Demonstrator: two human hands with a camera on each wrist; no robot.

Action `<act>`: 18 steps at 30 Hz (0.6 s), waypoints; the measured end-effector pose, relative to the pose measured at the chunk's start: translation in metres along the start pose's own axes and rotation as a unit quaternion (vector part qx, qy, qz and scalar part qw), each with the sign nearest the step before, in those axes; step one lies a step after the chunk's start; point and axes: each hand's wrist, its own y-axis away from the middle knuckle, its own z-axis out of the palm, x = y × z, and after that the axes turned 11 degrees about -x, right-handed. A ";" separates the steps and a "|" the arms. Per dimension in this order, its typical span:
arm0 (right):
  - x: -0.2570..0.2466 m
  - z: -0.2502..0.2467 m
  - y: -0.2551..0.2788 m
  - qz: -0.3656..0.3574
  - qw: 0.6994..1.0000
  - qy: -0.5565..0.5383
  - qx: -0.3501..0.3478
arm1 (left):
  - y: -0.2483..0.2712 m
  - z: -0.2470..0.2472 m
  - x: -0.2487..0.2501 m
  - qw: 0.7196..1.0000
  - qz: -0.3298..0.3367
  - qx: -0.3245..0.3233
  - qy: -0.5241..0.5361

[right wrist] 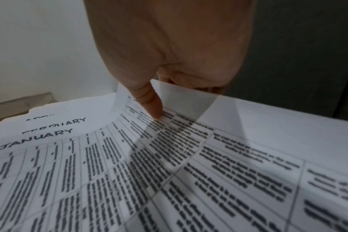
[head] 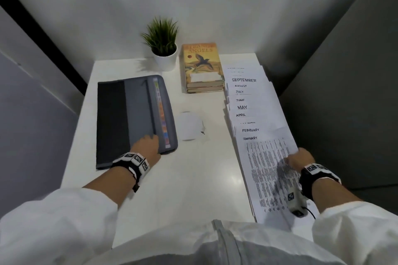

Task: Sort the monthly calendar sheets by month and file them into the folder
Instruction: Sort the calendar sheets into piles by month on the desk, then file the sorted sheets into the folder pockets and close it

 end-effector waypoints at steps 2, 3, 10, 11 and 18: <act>-0.006 0.001 0.010 0.022 0.999 0.016 0.029 | 0.008 0.002 0.015 0.998 0.023 -0.023 -0.049; -0.010 0.002 0.017 0.031 0.997 0.042 0.059 | 0.011 0.002 0.022 0.996 0.032 -0.035 -0.069; -0.087 0.060 0.075 -0.239 0.970 -0.030 -0.027 | 0.045 -0.014 0.058 0.993 0.090 -0.062 -0.035; -0.099 0.074 0.087 -0.261 0.959 -0.043 -0.097 | 0.054 -0.017 0.064 0.993 0.102 -0.056 -0.022; -0.158 0.111 0.138 -0.231 0.908 -0.111 -0.333 | 0.117 -0.031 0.116 0.972 0.226 0.051 -0.028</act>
